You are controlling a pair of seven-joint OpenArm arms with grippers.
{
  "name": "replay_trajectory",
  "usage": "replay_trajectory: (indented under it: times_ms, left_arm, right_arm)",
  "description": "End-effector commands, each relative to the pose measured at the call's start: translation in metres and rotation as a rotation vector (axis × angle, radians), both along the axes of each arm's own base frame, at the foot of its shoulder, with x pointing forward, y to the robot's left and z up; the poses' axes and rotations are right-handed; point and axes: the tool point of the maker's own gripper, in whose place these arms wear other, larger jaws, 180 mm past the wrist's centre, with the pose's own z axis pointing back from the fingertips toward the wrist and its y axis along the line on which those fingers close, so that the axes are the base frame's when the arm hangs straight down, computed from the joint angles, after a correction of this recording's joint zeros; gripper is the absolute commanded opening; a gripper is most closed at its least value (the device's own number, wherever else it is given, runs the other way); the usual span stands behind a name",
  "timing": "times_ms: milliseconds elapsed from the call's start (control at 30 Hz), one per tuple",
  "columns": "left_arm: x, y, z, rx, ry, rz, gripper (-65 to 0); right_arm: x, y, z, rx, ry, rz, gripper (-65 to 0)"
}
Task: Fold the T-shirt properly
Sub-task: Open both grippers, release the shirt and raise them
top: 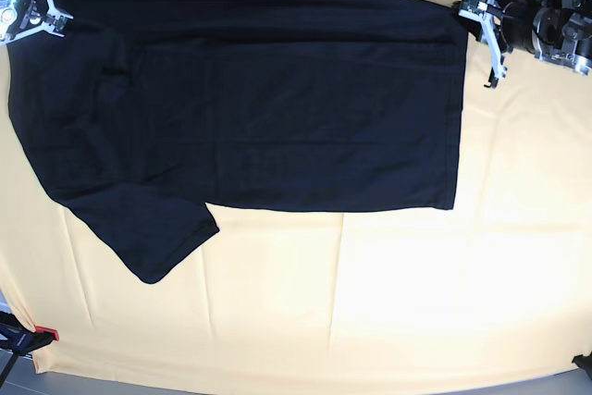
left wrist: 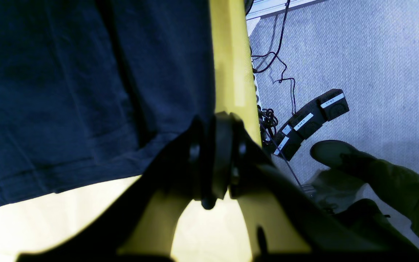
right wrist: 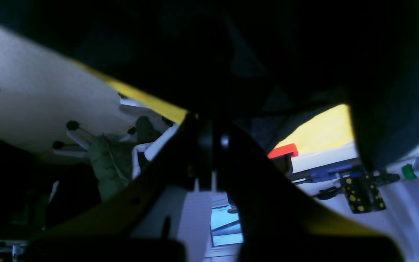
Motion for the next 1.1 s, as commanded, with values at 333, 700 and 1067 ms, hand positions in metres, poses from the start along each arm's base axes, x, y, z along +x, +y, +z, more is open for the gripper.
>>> replay_trajectory:
  times_ms: [333,700,1067]
  left_arm:
    - [0.003,0.009,0.006,0.078,-0.016,-0.006,-23.0]
    - [0.005,0.016,0.003,0.117,-0.033,-0.011,-23.0]
    - [0.028,0.018,0.002,0.135,-0.146,0.054,-23.0]
  right_arm:
    - [0.027,0.017,0.022,-0.019,-0.119,0.043,-42.3]
    - [0.074,-0.014,0.057,-0.186,-0.376,0.002,-42.3]
    - [0.125,-0.051,0.122,-0.427,-0.721,0.008,-42.3]
